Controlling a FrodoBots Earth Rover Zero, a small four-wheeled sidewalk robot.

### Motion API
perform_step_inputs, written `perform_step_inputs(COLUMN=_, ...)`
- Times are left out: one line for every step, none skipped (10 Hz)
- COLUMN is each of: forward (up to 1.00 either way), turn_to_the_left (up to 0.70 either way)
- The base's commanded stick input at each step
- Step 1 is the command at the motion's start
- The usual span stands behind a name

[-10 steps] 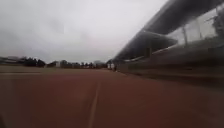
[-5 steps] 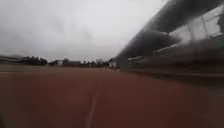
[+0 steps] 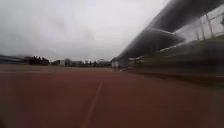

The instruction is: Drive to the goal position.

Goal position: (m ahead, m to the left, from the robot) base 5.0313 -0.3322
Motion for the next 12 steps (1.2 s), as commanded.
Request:
perform_step_inputs(forward=1.00, turn_to_the_left=0.00)
perform_step_inputs(forward=1.00, turn_to_the_left=0.00)
perform_step_inputs(forward=1.00, turn_to_the_left=0.00)
perform_step_inputs(forward=1.00, turn_to_the_left=0.00)
perform_step_inputs(forward=1.00, turn_to_the_left=0.00)
perform_step_inputs(forward=1.00, turn_to_the_left=0.00)
perform_step_inputs(forward=1.00, turn_to_the_left=0.00)
perform_step_inputs(forward=1.00, turn_to_the_left=0.00)
perform_step_inputs(forward=1.00, turn_to_the_left=-0.15)
perform_step_inputs(forward=1.00, turn_to_the_left=-0.34)
perform_step_inputs(forward=1.00, turn_to_the_left=-0.34)
perform_step_inputs(forward=1.00, turn_to_the_left=-0.34)
